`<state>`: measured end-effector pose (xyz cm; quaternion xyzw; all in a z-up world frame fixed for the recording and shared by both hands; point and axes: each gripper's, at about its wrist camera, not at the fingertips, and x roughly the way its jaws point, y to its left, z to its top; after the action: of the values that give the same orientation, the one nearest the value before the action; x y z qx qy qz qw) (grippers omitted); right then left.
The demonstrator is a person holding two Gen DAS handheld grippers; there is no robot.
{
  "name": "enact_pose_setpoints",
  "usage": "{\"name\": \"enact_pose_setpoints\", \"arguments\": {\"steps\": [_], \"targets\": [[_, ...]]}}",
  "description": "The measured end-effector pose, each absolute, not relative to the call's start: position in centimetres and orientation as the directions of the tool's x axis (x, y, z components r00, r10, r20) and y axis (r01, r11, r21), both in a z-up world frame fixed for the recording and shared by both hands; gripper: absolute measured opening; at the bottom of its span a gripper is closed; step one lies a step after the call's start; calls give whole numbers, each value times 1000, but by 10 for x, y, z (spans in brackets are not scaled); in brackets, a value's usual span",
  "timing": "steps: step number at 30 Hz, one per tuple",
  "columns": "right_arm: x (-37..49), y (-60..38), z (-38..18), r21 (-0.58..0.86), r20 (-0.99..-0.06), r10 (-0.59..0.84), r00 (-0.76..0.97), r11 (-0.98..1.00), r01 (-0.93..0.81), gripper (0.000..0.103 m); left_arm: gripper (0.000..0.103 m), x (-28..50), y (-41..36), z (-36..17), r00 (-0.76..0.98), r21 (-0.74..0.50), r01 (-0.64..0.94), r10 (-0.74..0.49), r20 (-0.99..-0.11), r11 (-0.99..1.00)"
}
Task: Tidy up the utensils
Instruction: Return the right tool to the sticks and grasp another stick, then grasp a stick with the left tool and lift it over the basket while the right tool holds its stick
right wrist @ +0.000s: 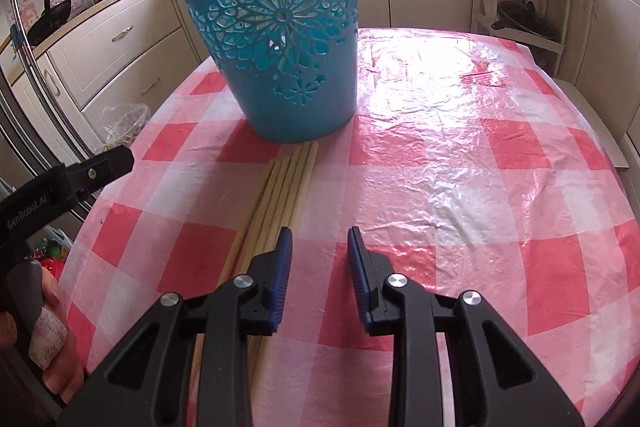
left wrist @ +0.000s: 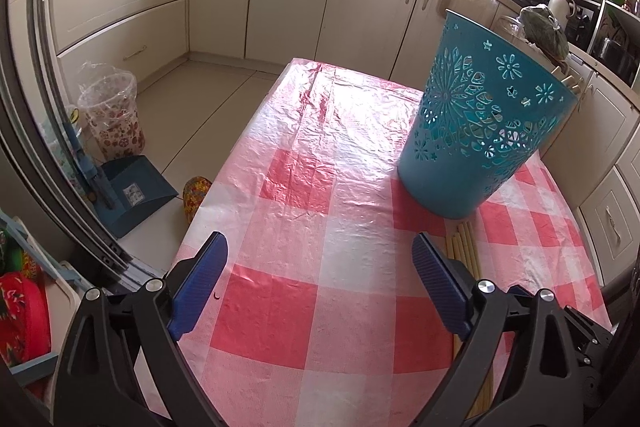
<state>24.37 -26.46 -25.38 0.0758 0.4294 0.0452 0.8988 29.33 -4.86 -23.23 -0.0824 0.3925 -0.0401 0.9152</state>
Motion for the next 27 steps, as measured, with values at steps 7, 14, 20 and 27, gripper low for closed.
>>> {"name": "enact_pose_setpoints", "arguments": {"steps": [7, 14, 20, 27], "targets": [[251, -259, -254, 141, -783, 123, 610, 990, -17, 28, 89, 292, -57, -234, 679, -165, 34, -144, -720, 986], [260, -255, -252, 61, -807, 88, 584, 996, -66, 20, 89, 292, -74, -236, 647, -125, 94, -156, -747, 988], [251, -286, -250, 64, -828, 102, 551, 994, -87, 9, 89, 295, -104, -243, 586, -59, 202, -169, -793, 978], [248, -299, -251, 153, -814, 154, 560, 987, -49, 10, 89, 298, -136, -258, 550, 42, 242, -102, -829, 969]]}}
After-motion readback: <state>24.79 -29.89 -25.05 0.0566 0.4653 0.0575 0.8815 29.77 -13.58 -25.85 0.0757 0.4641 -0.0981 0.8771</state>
